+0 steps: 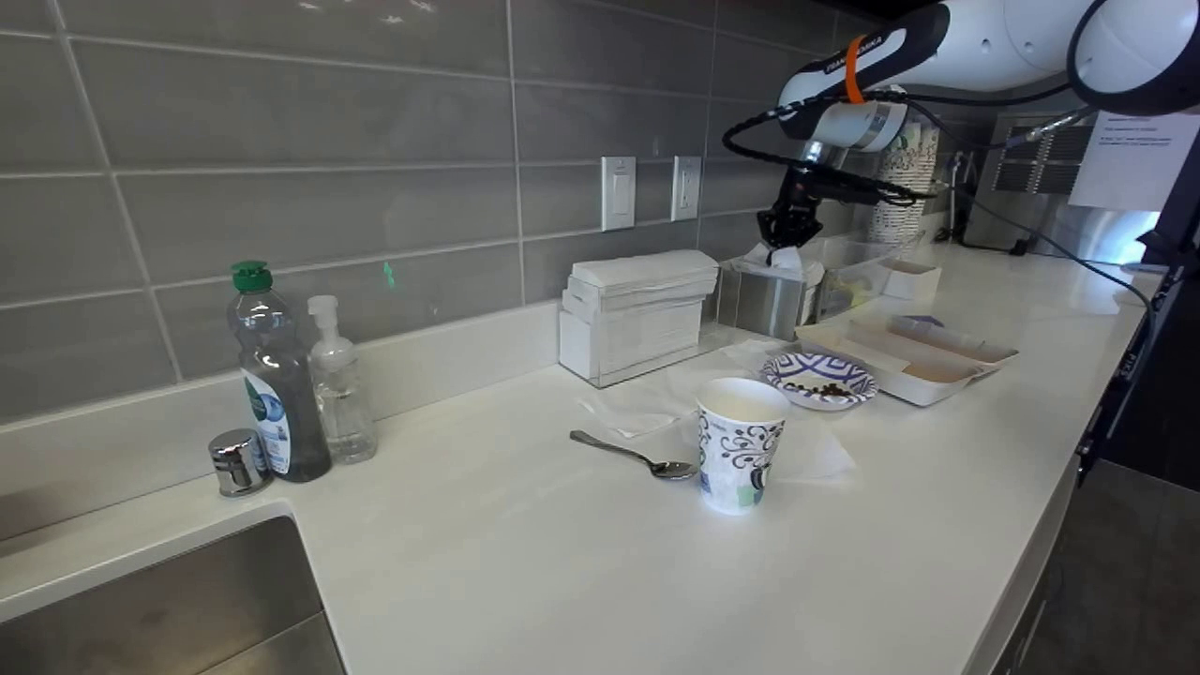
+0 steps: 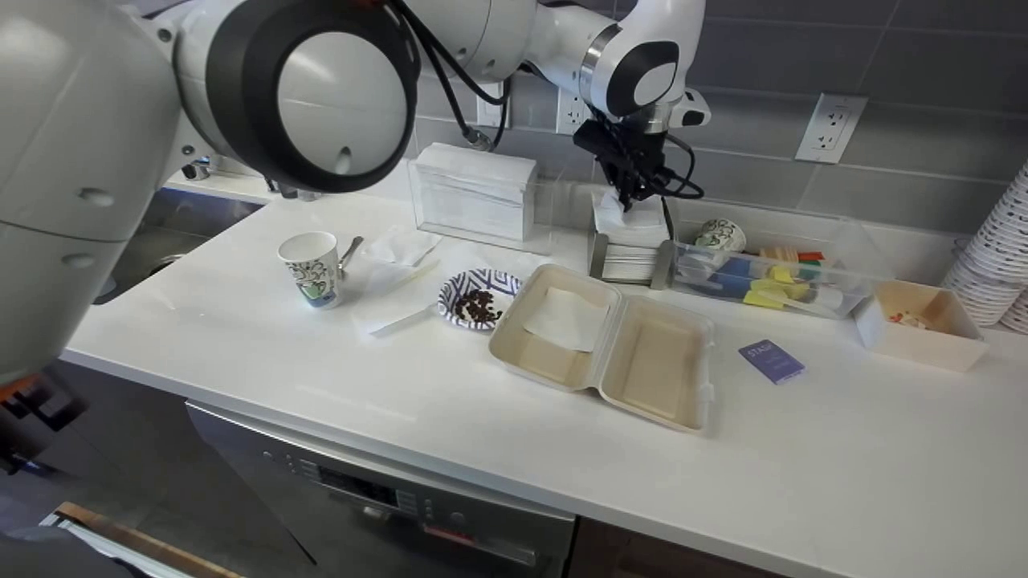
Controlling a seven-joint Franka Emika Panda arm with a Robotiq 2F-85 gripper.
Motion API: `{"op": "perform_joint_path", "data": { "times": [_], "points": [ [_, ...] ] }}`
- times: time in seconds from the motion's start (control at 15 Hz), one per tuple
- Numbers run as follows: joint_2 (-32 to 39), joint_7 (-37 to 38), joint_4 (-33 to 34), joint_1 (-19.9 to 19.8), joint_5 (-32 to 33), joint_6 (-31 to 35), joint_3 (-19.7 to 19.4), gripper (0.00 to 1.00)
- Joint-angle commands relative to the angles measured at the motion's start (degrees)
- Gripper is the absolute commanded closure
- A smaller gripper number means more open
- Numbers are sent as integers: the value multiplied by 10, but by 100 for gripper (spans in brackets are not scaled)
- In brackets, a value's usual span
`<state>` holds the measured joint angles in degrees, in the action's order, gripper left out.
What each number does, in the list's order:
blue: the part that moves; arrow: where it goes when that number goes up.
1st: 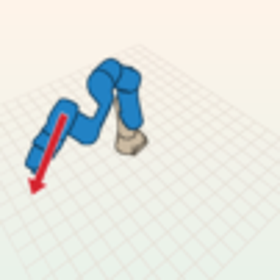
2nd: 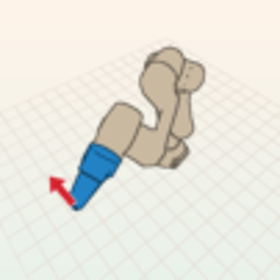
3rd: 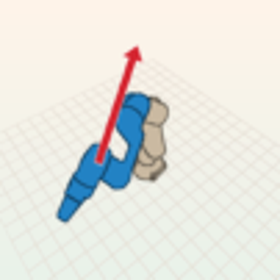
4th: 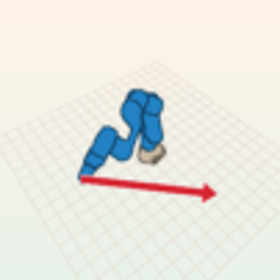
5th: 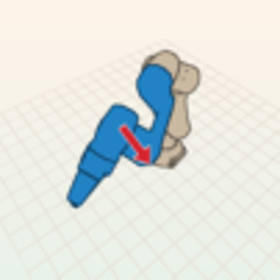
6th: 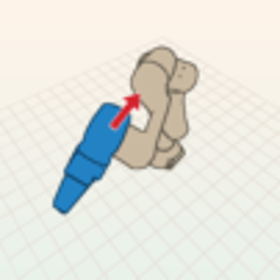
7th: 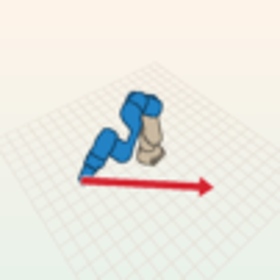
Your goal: Pick up the tissue and put it into the take-away food container
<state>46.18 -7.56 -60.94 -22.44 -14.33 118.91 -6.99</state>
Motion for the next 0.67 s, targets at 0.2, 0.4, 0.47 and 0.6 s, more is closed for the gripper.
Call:
{"op": "perform_joint_path", "data": {
  "times": [0.2, 0.4, 0.47, 0.6],
  "points": [
    [-5, 4, 5, 2, 6, -15, -4, 100],
    [-21, -2, -7, 1, 8, -18, -5, 100],
    [-23, -4, -7, 0, 7, -22, -4, 100],
    [-25, -6, -7, -1, 4, -19, -3, 100]
  ]
}}
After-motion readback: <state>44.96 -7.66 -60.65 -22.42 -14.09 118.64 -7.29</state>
